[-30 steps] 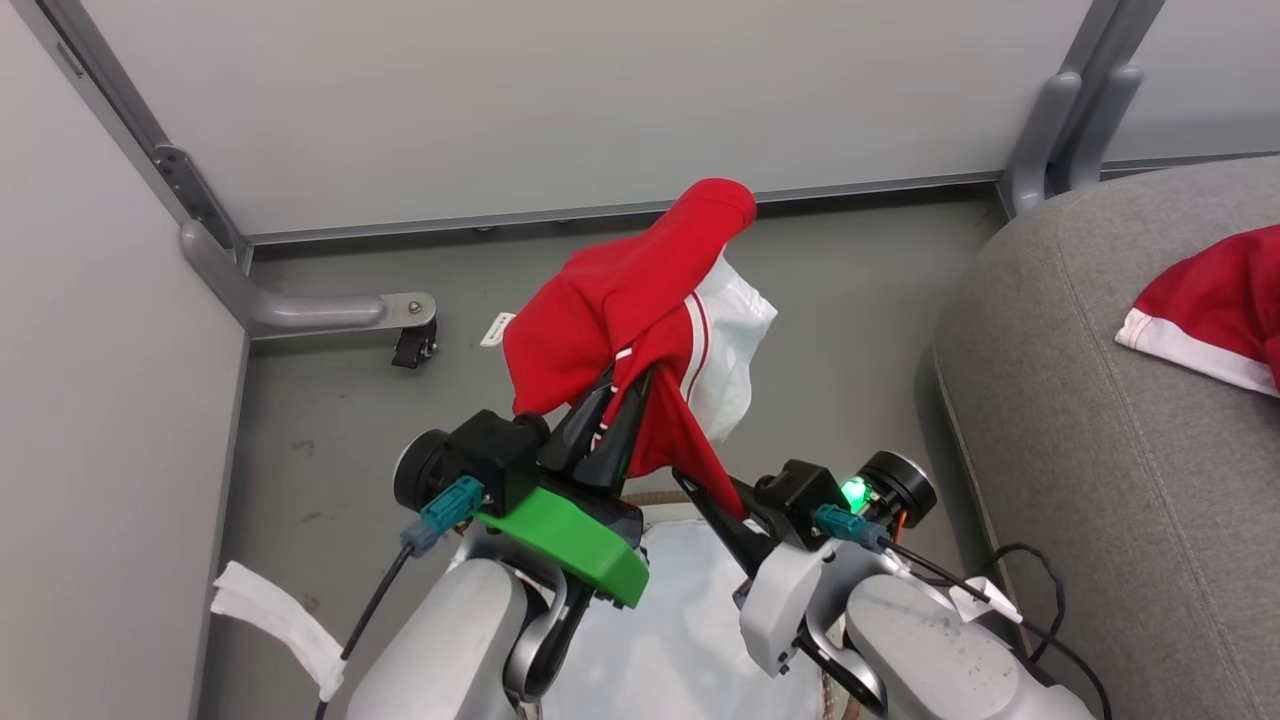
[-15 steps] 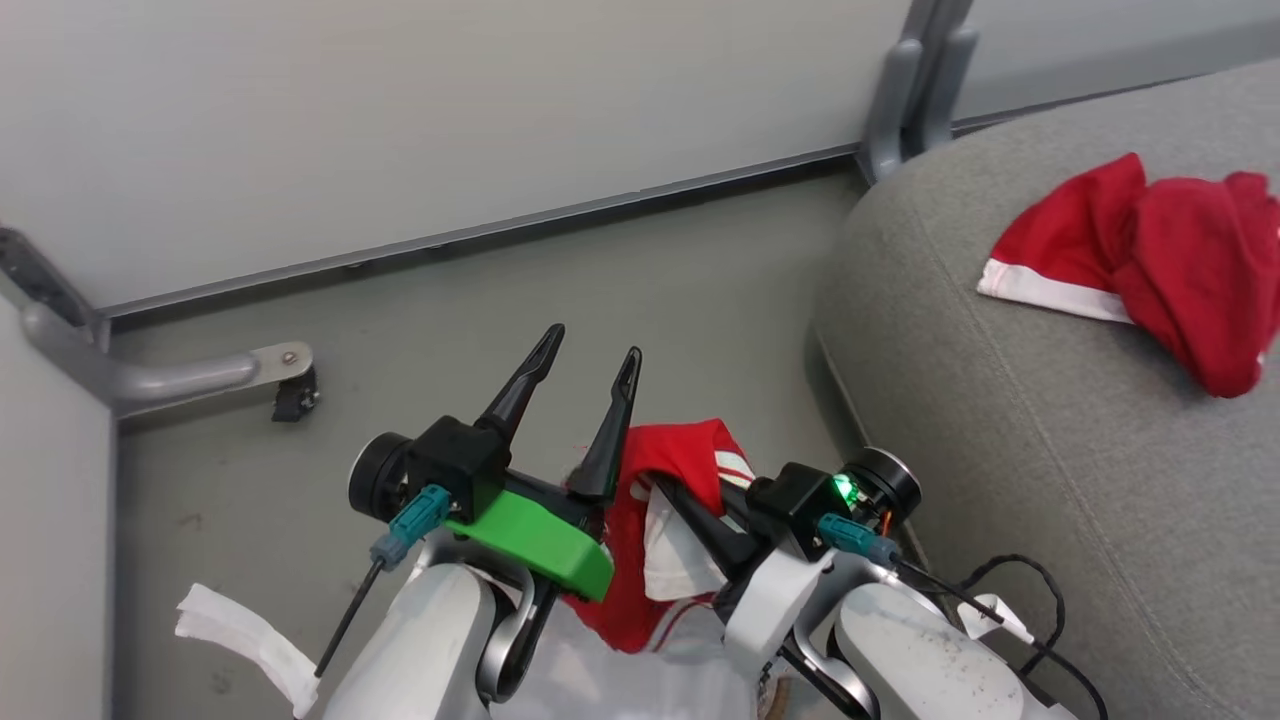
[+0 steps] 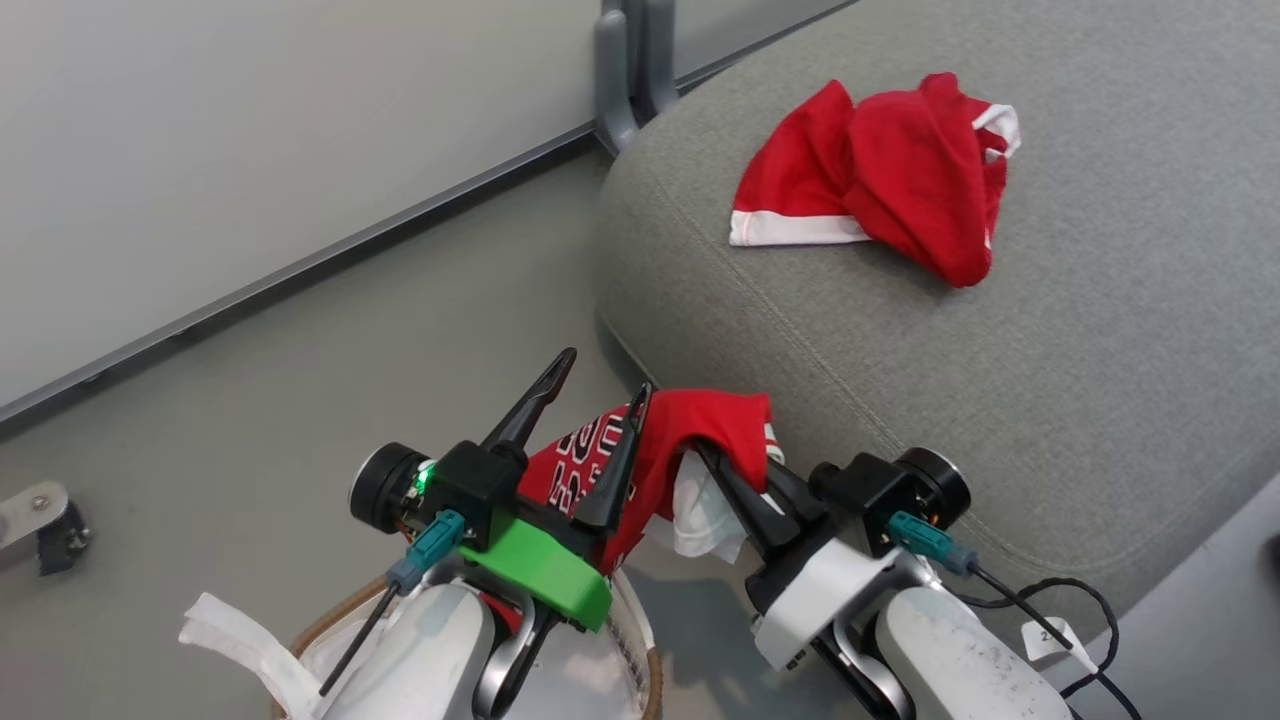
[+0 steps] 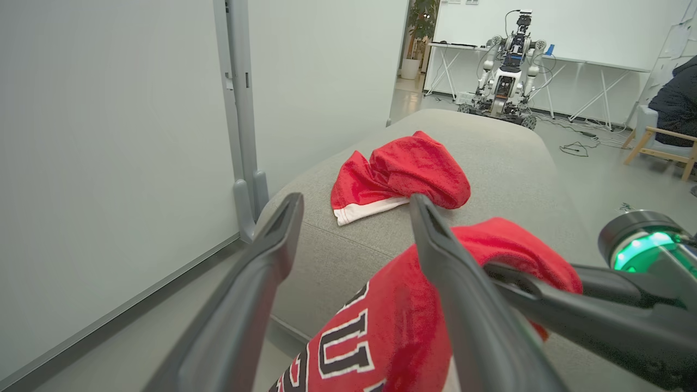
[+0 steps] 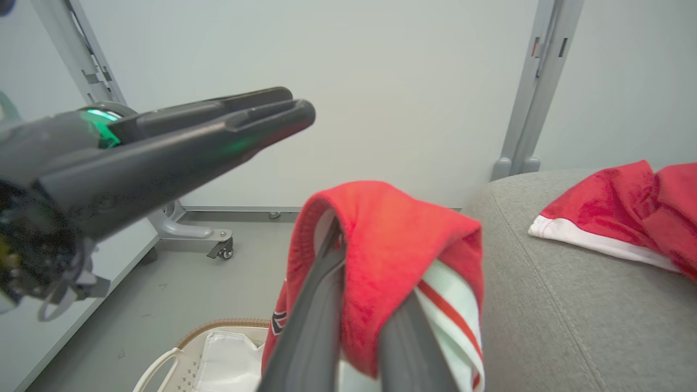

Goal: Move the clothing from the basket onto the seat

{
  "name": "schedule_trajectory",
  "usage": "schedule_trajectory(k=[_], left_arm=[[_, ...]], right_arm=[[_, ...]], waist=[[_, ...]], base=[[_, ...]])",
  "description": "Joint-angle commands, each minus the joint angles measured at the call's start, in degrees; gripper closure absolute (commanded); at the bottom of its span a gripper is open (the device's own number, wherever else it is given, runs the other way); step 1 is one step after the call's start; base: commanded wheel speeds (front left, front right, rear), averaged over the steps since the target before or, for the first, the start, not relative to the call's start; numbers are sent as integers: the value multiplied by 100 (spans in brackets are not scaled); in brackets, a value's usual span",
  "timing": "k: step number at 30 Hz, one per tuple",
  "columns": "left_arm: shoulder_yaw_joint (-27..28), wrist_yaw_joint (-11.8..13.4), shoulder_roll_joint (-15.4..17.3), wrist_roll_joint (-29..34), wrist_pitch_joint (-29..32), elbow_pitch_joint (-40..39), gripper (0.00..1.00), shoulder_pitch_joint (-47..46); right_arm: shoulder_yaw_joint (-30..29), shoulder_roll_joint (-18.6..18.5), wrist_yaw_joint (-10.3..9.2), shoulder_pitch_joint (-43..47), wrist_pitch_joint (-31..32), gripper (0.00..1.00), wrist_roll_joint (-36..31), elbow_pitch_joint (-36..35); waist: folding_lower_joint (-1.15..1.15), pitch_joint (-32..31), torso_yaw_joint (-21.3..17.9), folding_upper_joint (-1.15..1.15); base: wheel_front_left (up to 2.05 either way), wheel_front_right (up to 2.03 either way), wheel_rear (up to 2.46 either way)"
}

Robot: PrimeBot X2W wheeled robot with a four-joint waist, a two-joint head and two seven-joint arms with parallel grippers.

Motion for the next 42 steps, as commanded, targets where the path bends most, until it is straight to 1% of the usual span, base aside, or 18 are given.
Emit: schedule_trajectory(k=[1, 6, 10, 14, 18, 21, 24, 27, 29, 32, 35, 37, 42], left_arm=[[-70, -17, 37, -66, 4, 2, 0, -118], [-283, -17, 117, -139, 4, 73, 0, -283], [-364, -18, 187, -107, 4, 96, 0, -370], [-424, -18, 257, -106, 4, 82, 0, -404], [-389, -18, 383, -55, 4, 31, 0, -430], [-336, -18, 481, -18, 4, -29, 0, -446], [-326, -18, 556, 28, 4, -98, 0, -501], [-396, -18, 612, 62, 4, -172, 0, -605], [-455, -18, 642, 63, 4, -199, 0, -705], [-559, -18, 663, 59, 4, -227, 0, -849], [-633, -18, 701, 36, 4, -249, 0, -990], [-674, -18, 724, 40, 4, -266, 0, -1092], [-772, -18, 789, 44, 4, -256, 0, -1335]], right_arm=[[-135, 2, -8, 125, -10, 100, -83, -105], [-445, 5, -8, 213, -11, 100, -162, -399], [-591, -50, -8, -161, -11, 100, -306, -650], [-770, -433, -8, -841, -11, 100, -418, -941], [-1031, -1003, -8, -1841, -10, 100, -489, -1125], [-1230, -1419, -8, -2658, -11, 100, -549, -1049], [-1476, -1772, -8, -3292, -10, 100, -590, -826], [-1862, -2061, -8, -3796, -10, 100, -689, -462], [-2109, -2225, -8, -3993, -9, 100, -822, -185], [-2460, -2375, -8, -4091, -6, 100, -991, 218], [-2809, -2333, -8, -3972, -5, 100, -1125, 638], [-3056, -2242, -8, -3849, -5, 100, -1211, 903], [-3572, -1894, -8, -3506, -5, 100, -1519, 1646]], waist=[[0, 212, -637, 0], [0, 329, -676, 0], [0, 475, -696, 0], [0, 683, -708, 0], [0, 922, -713, 0], [0, 1119, -710, 0], [0, 1325, -636, 0], [0, 1552, -459, 0], [0, 1699, -332, 0], [0, 1913, -149, 0], [0, 2162, 32, 0], [0, 2329, 139, 0], [0, 2682, 402, 0]], base=[[0, 0, 0], [0, 0, 0], [0, 0, 0], [0, 0, 0], [0, 0, 0], [0, 0, 0], [0, 0, 0], [0, 0, 0], [0, 0, 0], [0, 0, 0], [0, 0, 0], [0, 0, 0], [0, 0, 0]])
